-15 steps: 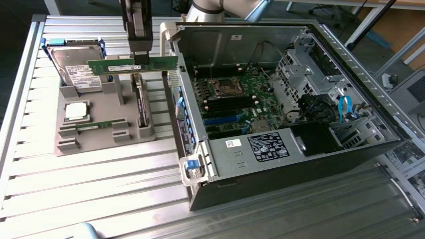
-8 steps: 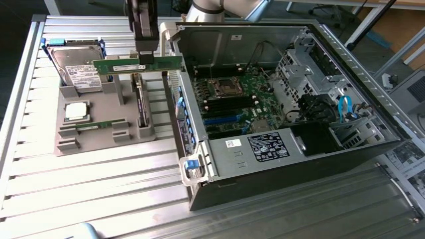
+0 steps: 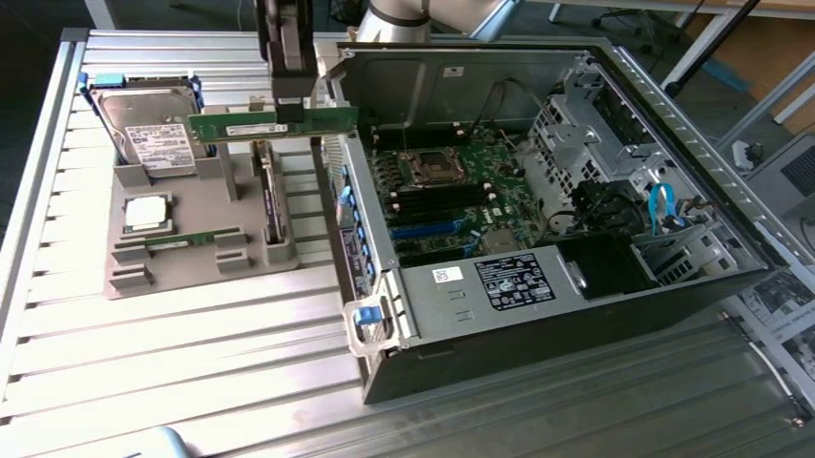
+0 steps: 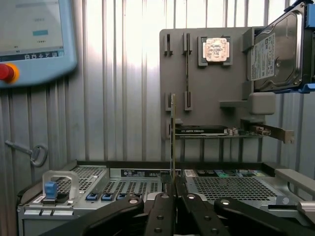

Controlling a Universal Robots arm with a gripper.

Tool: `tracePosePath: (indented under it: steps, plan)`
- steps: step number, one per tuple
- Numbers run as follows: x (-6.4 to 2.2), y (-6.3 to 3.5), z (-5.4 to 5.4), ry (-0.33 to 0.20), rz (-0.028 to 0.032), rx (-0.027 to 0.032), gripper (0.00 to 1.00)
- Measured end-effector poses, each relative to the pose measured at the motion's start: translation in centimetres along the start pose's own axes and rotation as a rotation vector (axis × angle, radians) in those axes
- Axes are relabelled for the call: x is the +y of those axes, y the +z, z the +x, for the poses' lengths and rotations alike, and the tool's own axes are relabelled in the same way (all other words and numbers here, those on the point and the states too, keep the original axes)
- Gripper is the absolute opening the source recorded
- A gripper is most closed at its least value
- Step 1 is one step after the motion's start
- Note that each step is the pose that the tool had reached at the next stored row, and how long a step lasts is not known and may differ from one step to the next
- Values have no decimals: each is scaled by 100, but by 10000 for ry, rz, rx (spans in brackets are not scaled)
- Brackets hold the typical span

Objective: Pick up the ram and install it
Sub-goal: 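Pick up the ram and move it above insertion slot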

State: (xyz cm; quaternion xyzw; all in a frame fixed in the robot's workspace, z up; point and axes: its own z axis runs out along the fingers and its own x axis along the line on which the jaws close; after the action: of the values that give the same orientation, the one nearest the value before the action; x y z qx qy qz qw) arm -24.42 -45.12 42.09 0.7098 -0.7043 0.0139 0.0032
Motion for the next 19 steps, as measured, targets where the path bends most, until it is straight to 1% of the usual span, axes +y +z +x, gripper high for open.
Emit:
tracePosePath:
  steps: [19]
  plan:
    - [-170, 2, 1, 0, 0, 4, 12]
